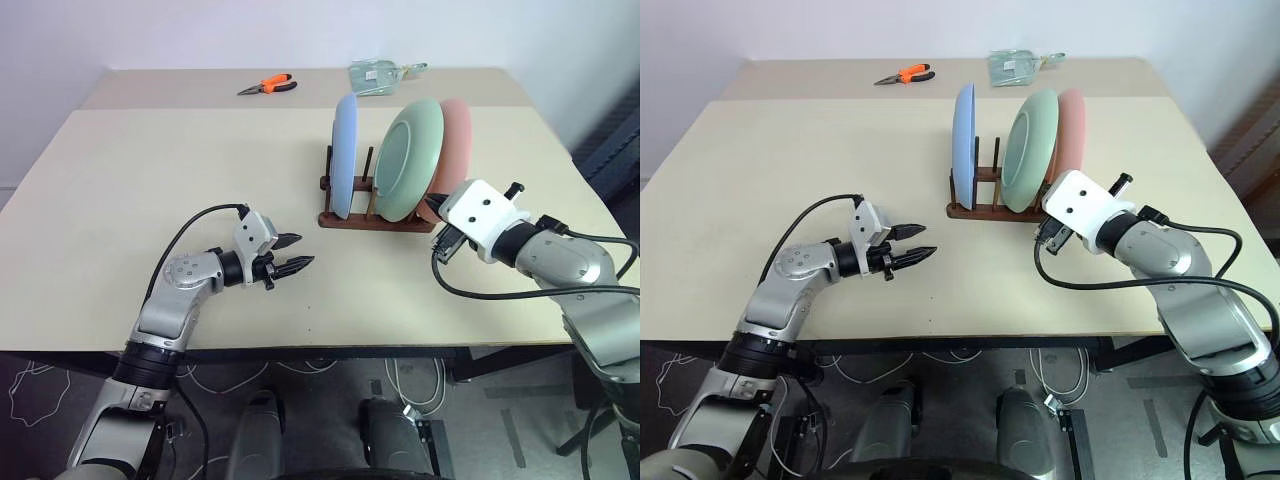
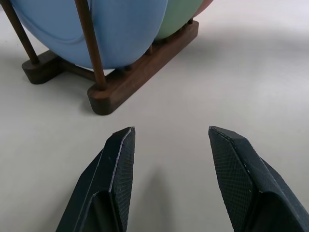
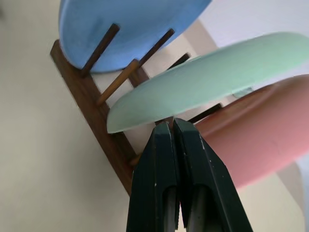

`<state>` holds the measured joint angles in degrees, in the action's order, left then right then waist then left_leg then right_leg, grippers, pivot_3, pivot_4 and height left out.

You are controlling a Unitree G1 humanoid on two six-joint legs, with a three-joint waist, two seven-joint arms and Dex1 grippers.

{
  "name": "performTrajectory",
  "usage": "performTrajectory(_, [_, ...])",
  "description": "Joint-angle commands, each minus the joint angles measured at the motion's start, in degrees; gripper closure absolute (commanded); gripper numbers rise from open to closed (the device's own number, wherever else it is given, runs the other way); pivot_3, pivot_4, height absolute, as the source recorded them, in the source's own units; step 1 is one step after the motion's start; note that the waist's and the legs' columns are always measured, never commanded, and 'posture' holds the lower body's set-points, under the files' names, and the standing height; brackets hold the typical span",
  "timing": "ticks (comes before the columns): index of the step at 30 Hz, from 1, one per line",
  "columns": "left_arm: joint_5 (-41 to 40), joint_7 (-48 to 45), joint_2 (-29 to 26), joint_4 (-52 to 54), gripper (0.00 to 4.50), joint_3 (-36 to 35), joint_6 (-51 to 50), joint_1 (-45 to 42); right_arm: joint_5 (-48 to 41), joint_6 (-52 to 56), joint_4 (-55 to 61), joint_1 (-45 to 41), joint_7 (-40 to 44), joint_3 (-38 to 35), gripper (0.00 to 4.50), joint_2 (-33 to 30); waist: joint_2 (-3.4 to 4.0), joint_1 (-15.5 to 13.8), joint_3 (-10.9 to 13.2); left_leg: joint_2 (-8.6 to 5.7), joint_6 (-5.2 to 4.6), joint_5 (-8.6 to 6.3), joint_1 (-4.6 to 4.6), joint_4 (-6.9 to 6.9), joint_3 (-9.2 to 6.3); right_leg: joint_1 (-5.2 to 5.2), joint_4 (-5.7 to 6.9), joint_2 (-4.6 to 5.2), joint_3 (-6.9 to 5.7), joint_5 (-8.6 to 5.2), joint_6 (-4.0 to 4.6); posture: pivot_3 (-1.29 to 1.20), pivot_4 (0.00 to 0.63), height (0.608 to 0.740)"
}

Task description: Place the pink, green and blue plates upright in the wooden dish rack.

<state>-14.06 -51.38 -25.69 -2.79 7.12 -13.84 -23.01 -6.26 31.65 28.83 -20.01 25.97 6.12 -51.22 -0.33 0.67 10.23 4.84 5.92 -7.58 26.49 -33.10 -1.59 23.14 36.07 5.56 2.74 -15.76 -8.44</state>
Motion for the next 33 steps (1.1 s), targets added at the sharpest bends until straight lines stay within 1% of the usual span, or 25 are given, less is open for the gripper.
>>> performTrajectory(1, [-0.64,0.53,-0.35,3.01,2.05,-1.05,-0.31,0.31,2.43,-1.66,0.02,-4.19,1.19,1.74,4.43,2.7,0.0,0.03,0.0,0.0,0.0,0.0,0.0,-0.01,0.0,0.0,0.01,0.0,0.0,0.0,0.0,0.0,0.15,0.74])
performTrajectory(6, [-0.77,1.21,-0.6,3.73,2.05,-1.43,-0.79,0.76,3.91,-1.33,-0.32,-6.35,2.63,2.06,4.43,5.41,0.0,-0.03,0.0,0.0,0.0,0.0,0.0,0.0,0.0,0.01,0.03,0.0,0.0,0.0,-0.01,0.0,0.15,0.74])
performTrajectory(9, [-0.82,1.4,-0.69,3.79,2.05,-1.45,-0.82,0.77,4.65,-1.31,-0.13,-5.91,3.82,1.14,4.43,5.04,0.0,-0.1,0.0,0.0,0.0,0.0,0.0,0.0,0.0,-0.01,0.03,0.0,0.0,0.0,-0.01,0.0,0.15,0.74])
performTrajectory(10, [-0.74,1.55,-0.69,3.76,2.05,-1.4,-0.78,0.72,4.29,-1.25,0.19,-4.96,4.68,-0.3,4.43,4.16,0.0,-0.12,0.0,0.0,0.0,0.0,0.0,0.0,0.0,-0.01,0.03,0.0,0.0,0.0,-0.01,0.0,0.15,0.74])
performTrajectory(13, [-0.6,2.01,-0.58,3.54,2.05,-1.34,-0.95,0.18,1.26,-1.24,1.08,-0.68,8.27,-7.45,4.43,1.64,0.0,-0.42,0.0,0.0,0.0,0.0,0.0,0.0,0.0,-0.02,0.03,0.0,0.0,0.0,-0.01,0.0,0.15,0.74])
performTrajectory(16, [-0.6,2.18,-0.56,3.32,2.05,-1.28,-1.07,-0.26,-3.79,-1.75,2.05,4.02,12.27,-15.64,4.43,0.92,-0.01,-0.8,0.0,-0.01,0.0,0.0,0.0,-0.01,0.0,-0.04,0.0,0.0,0.0,0.0,-0.02,0.0,0.15,0.74])
performTrajectory(20, [-0.4,2.03,-1.83,2.14,2.05,-2.3,-0.77,-0.71,-15.72,4.47,5.88,13.69,20.39,-30.84,4.43,0.71,-0.01,-1.14,0.0,-0.01,0.0,0.0,-0.05,0.0,-0.01,-0.09,0.03,0.0,0.0,-0.01,-0.03,0.0,0.15,0.74])
performTrajectory(21, [-0.27,1.88,-2.6,1.43,2.05,-2.85,-0.43,-0.79,-17.06,5.13,6.94,17.16,22.13,-33.3,4.43,0.68,-0.01,-1.25,0.0,0.0,0.0,0.0,-0.07,0.0,-0.01,-0.11,0.02,0.0,0.0,-0.02,-0.04,0.0,0.15,0.74])
performTrajectory(23, [-0.12,1.53,-4.2,-0.26,2.05,-4.17,0.23,-0.87,-18.39,5.7,7.7,22.04,22.94,-36.26,4.43,1.62,-0.06,-1.26,-0.02,0.0,0.0,0.0,-0.1,0.0,-0.01,-0.15,0.01,0.0,-0.01,-0.02,-0.03,0.0,0.15,0.74])
performTrajectory(26, [0.02,1.02,-6.91,-2.71,2.05,-5.85,1.23,-0.47,-15.17,2.19,4.02,25.57,20.3,-36.44,4.43,3.43,-0.07,-0.71,-0.04,0.0,0.0,-0.01,-0.15,-0.03,-0.01,-0.17,0.02,0.0,-0.01,-0.01,-0.02,0.0,0.15,0.74])
performTrajectory(29, [0.34,1.22,-8.93,-4.25,2.05,-7.39,2.32,0.68,-14.06,-0.33,-0.45,23.76,16.17,-34.97,4.43,6.89,-0.1,-0.15,-0.06,0.0,0.01,0.0,-0.16,-0.08,-0.02,-0.2,0.02,0.0,-0.01,0.02,0.02,0.0,0.15,0.74])
performTrajectory(33, [-0.03,1.85,-9.61,-3.5,2.05,-8.65,2.34,2.1,-11.69,-4.91,-5.72,22.26,15.03,-32.12,4.43,7.85,-0.11,-0.01,-0.06,-0.01,0.01,-0.01,-0.16,-0.06,-0.02,-0.22,0.02,0.0,-0.01,0.01,0.02,0.0,0.15,0.74])
